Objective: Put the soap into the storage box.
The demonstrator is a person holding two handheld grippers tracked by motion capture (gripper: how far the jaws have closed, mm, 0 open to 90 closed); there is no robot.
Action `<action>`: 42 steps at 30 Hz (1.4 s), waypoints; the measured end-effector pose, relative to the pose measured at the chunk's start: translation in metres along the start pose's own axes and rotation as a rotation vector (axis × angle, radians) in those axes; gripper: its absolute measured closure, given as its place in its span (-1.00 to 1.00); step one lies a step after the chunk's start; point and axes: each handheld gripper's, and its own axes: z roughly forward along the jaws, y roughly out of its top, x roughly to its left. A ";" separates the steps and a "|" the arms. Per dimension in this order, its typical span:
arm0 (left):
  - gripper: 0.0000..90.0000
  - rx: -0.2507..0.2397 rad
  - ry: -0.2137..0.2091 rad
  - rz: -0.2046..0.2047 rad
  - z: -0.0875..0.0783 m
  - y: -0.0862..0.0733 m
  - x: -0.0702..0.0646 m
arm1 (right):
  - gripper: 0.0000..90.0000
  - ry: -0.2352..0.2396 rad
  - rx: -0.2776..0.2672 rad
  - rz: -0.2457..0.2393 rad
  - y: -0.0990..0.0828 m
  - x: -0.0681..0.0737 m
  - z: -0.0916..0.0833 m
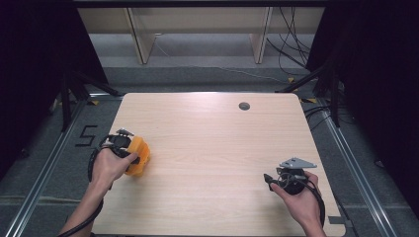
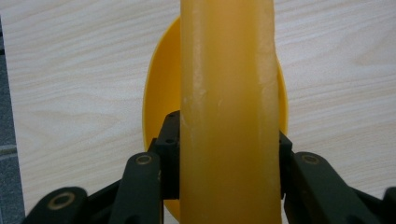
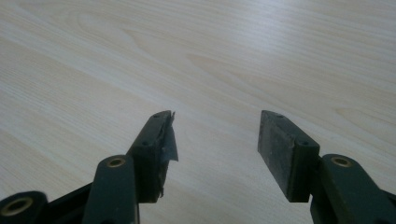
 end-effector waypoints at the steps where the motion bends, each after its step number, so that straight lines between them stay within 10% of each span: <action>1: 0.33 0.009 0.006 0.003 -0.001 0.000 0.000 | 0.02 0.000 -0.001 0.000 0.000 0.000 0.000; 6: 0.13 -0.017 0.003 -0.007 -0.009 0.002 0.001 | 0.01 0.001 0.000 0.001 0.000 0.000 0.000; 16: -0.38 -0.219 0.003 0.151 -0.034 -0.008 0.003 | 0.01 -0.001 0.000 0.002 0.000 0.000 0.000; 23: -0.51 -0.326 -0.041 0.169 -0.050 -0.030 0.013 | 0.01 0.009 0.001 -0.013 -0.001 -0.002 0.000; 30: -0.51 -0.476 -0.197 0.085 -0.049 -0.067 0.027 | 0.00 -0.005 -0.003 -0.010 -0.001 -0.001 -0.001; 36: -0.47 -0.574 -0.185 0.055 -0.028 -0.109 0.040 | 0.00 -0.010 -0.010 -0.021 -0.001 -0.002 0.000; 42: -0.42 -0.562 -0.241 0.078 -0.008 -0.127 0.039 | 0.00 0.005 -0.007 -0.013 0.001 -0.001 -0.001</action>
